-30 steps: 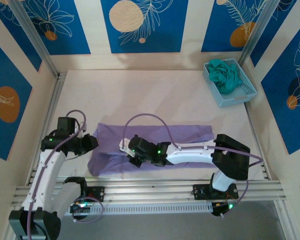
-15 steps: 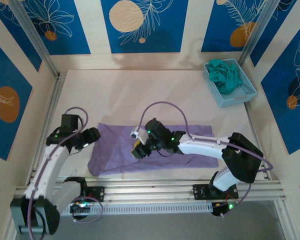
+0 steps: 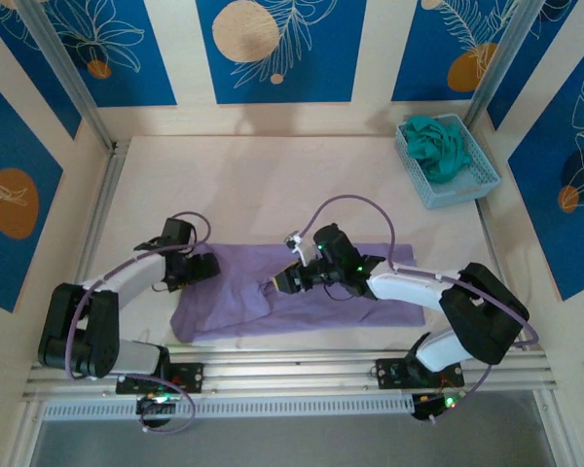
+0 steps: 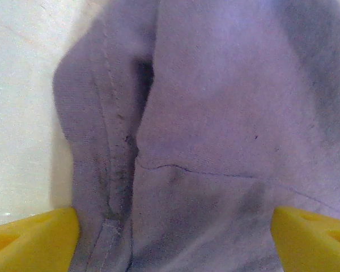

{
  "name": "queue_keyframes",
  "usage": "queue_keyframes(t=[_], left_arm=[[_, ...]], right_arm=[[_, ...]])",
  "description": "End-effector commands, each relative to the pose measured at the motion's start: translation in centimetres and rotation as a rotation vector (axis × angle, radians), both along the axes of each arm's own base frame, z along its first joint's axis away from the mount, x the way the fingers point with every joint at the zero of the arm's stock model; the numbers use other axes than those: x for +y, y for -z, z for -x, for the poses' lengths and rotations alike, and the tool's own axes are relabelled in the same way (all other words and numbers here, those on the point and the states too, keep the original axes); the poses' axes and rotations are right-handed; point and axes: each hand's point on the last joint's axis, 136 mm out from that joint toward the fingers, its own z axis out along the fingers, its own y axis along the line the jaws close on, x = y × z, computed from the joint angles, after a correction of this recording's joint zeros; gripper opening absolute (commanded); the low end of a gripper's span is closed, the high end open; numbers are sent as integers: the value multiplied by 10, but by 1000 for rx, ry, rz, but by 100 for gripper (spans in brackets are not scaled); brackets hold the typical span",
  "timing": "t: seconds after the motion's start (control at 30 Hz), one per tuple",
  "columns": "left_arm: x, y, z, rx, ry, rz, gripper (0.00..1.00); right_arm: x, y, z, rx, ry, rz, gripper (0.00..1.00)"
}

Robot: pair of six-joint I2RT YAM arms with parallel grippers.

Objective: Fold the inside-out t-shirt

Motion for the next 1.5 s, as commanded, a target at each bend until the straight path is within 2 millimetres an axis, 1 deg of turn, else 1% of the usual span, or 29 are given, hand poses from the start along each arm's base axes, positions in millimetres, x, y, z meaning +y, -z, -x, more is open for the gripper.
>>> queue_keyframes(t=[0.0,0.07,0.17,0.27,0.33,0.4,0.5,0.6,0.7,0.73,0.83,0.9,0.97,1.1,1.2,1.27,1.33,1.43,1.47], left_arm=[[-4,13,13,29,29,4,88],[-9,16,17,36,40,28,87],[-22,20,26,60,89,68,83],[-36,22,35,74,129,115,76],[-42,20,38,62,143,130,67],[-42,19,39,51,145,133,58],[-42,20,37,38,141,131,40],[-46,25,36,45,143,149,26],[-46,28,34,45,141,150,2],[-45,27,32,37,133,143,0],[-38,15,22,-26,105,112,0],[-29,1,14,-72,84,75,0],[-14,-13,4,-105,59,30,0],[25,-43,-18,-142,1,-72,0],[53,-66,-35,-158,-27,-182,0],[70,-81,-45,-176,-32,-273,0],[92,-96,-54,-171,-33,-397,0],[127,-119,-65,-108,-14,-585,0],[137,-123,-68,-79,-4,-634,0]], right_arm=[[-3,-9,0,23,16,-57,50],[-5,-9,0,30,29,-64,50],[-6,-9,0,34,34,-68,50],[-8,-10,0,31,42,-65,50],[-9,-10,0,32,47,-63,50],[-10,-9,0,34,54,-59,50],[-10,-9,-1,37,60,-59,50],[-10,-7,-1,42,63,-54,50],[-11,-6,-2,41,69,-48,49],[-12,-5,-2,42,73,-45,49],[-15,-7,-5,31,86,-40,50],[-20,-11,-10,16,109,-33,52],[-31,-16,-20,6,154,-29,57],[-56,-27,-45,5,262,-54,66],[-72,-30,-63,27,327,-78,72],[-79,-32,-72,40,357,-99,74],[-86,-32,-79,57,385,-99,74],[-95,-29,-84,69,421,-77,74],[-99,-28,-85,70,431,-75,74]])
